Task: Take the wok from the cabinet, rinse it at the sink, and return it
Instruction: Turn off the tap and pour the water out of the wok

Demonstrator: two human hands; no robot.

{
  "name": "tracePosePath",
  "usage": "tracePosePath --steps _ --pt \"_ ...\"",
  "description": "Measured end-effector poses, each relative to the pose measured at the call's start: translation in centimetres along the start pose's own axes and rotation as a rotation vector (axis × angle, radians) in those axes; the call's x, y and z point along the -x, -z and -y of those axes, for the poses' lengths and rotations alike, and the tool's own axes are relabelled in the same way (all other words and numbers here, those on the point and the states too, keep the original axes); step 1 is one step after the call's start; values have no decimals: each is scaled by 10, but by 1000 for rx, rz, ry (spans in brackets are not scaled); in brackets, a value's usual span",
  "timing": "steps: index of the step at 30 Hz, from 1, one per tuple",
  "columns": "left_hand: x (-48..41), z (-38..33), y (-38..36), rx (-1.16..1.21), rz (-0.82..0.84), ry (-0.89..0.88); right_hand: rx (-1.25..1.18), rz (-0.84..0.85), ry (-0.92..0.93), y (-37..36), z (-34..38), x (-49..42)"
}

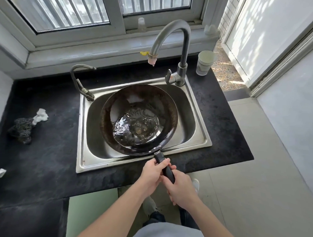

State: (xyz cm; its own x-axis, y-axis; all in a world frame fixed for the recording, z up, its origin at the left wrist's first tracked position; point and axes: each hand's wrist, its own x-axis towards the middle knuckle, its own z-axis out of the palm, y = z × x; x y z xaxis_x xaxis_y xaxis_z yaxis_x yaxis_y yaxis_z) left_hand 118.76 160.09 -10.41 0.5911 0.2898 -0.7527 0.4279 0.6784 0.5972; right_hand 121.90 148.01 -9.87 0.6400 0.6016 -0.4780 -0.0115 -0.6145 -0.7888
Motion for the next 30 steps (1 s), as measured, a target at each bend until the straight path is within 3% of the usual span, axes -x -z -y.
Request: tracePosePath --steps 15,30 --pt "5 -12 17 56 -125 -28 -29 99 32 -9 17 -11" --pt "-7 -10 -7 71 -56 5 3 33 -25 10 11 -11"
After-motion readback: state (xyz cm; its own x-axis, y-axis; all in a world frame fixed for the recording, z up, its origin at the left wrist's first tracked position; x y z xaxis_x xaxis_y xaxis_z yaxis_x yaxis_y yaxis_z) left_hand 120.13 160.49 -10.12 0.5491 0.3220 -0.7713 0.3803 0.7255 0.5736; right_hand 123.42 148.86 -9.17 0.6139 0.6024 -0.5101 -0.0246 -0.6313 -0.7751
